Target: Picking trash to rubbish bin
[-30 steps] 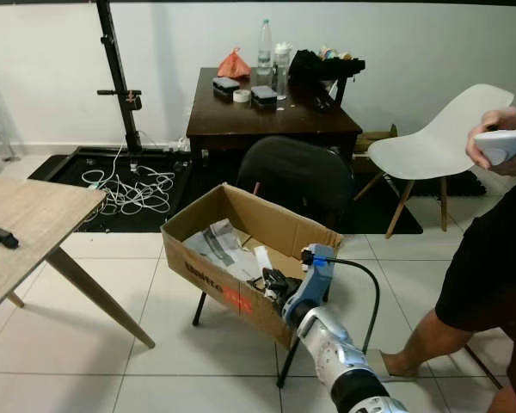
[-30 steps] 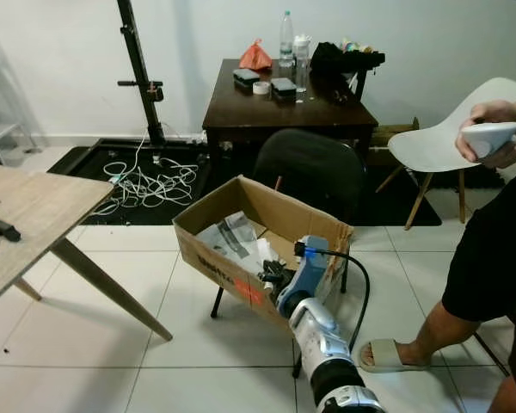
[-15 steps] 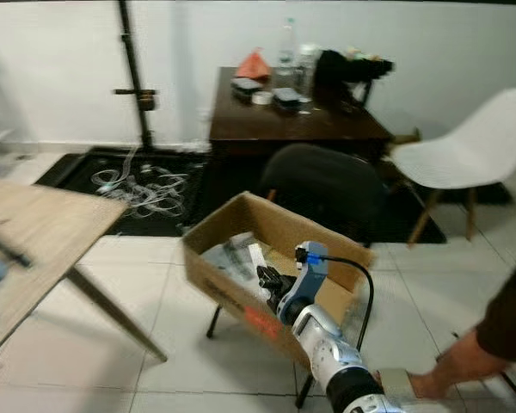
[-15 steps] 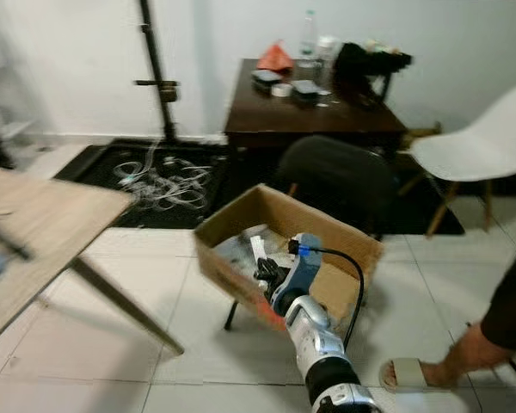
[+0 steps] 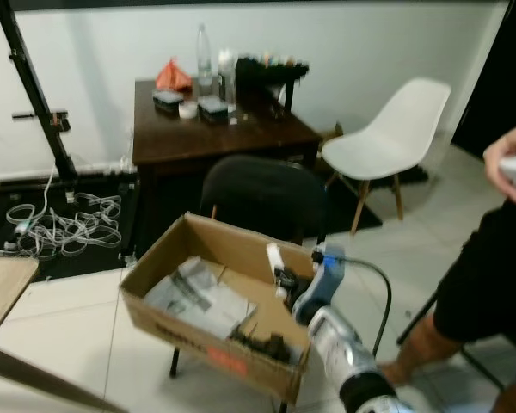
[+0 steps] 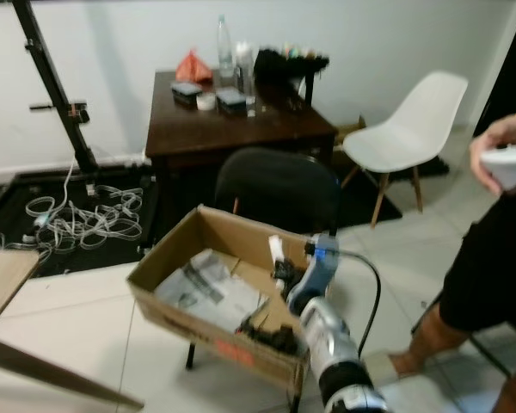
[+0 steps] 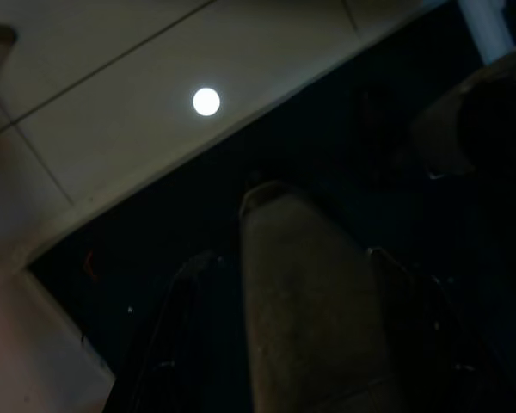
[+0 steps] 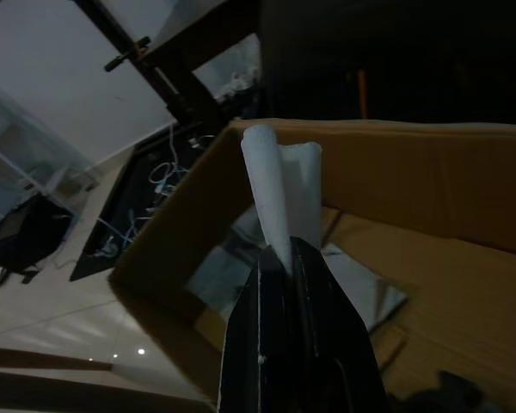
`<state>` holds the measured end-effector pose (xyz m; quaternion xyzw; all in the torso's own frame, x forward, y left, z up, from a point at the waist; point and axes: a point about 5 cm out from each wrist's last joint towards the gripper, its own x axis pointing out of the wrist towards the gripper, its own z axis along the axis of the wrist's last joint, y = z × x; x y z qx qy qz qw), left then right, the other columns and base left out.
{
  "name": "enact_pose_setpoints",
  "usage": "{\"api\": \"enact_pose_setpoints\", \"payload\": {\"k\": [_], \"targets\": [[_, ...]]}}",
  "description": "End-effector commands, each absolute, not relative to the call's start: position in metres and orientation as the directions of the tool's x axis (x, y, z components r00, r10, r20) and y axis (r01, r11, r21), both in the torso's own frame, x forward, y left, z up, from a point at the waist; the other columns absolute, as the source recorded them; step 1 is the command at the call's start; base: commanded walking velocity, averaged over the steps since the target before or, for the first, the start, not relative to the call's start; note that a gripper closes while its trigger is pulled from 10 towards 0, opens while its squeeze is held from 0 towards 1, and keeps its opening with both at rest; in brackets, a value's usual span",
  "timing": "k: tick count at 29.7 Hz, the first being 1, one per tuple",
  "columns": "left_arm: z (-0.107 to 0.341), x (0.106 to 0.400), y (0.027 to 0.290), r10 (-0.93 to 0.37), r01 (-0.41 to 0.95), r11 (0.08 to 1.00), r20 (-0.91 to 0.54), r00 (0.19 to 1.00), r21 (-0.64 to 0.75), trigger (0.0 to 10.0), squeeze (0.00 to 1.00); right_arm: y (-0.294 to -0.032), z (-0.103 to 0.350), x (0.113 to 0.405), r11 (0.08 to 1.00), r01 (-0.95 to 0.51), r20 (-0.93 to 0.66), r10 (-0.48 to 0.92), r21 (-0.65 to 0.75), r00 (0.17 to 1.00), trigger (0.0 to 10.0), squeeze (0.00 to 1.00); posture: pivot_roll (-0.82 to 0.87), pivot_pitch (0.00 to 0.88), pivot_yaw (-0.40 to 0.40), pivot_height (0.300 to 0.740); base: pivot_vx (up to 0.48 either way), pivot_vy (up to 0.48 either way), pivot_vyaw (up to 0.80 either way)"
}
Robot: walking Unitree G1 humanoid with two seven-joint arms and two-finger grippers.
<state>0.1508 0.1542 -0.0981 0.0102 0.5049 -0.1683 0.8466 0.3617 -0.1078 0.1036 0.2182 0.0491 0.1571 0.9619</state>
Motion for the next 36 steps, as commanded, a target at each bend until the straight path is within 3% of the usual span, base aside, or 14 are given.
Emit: {"api": "enact_pose_setpoints", "payload": {"k": [1,6,16,21,29,30,32,36], "targets": [[-0.102,0.140,0.154,-0.264,0.274,0.948,-0.876,0.403,-0.160,10.0,0.00,-0.106,0.098,0.359,0.860,-0.282,-0.047,0.332,0.425,0.942,10.0,0.00,-0.15,0.096,0.040,0.740,0.000,0.000,0.00],[-0.103,0.139,0.155,-0.261,0.276,0.949,-0.878,0.400,-0.156,10.0,0.00,-0.108,0.092,0.356,0.884,-0.280,-0.072,0.328,0.376,0.942,10.0,0.00,-0.15,0.100,0.041,0.740,0.000,0.000,0.00],[-0.105,0.132,0.158,-0.263,0.280,0.947,-0.885,0.385,-0.159,10.0,0.00,-0.136,0.089,0.359,0.952,-0.228,-0.117,0.255,0.204,0.960,10.0,0.00,-0.15,0.139,0.062,0.740,0.000,0.000,0.00],[-0.108,0.118,0.165,-0.261,0.298,0.942,-0.899,0.351,-0.157,10.0,0.00,-0.141,0.105,0.369,0.970,-0.235,-0.091,0.240,0.060,0.966,10.0,0.00,-0.14,0.178,0.081,0.740,0.000,0.000,0.00],[-0.110,0.111,0.172,-0.249,0.289,0.945,-0.907,0.340,-0.152,10.0,0.00,-0.200,0.137,0.382,0.999,-0.048,-0.031,0.048,0.003,0.998,10.0,0.00,-0.14,0.186,0.079,0.740,0.000,0.000,0.00],[-0.109,0.112,0.172,-0.248,0.285,0.947,-0.906,0.343,-0.152,10.0,0.00,-0.222,0.139,0.379,1.000,0.010,-0.035,-0.010,0.003,0.999,10.0,0.00,-0.14,0.186,0.079,0.740,0.000,0.000,0.00],[-0.109,0.112,0.172,-0.249,0.283,0.947,-0.905,0.345,-0.152,10.0,0.00,-0.237,0.140,0.376,0.999,0.048,-0.034,-0.048,0.000,0.998,10.0,0.00,-0.14,0.188,0.080,0.740,0.000,0.000,0.00],[-0.109,0.113,0.172,-0.254,0.290,0.944,-0.903,0.346,-0.155,10.0,0.00,-0.247,0.144,0.374,0.998,0.063,-0.011,-0.063,0.004,0.998,10.0,0.00,-0.15,0.197,0.089,0.740,0.000,0.000,0.00]]}}
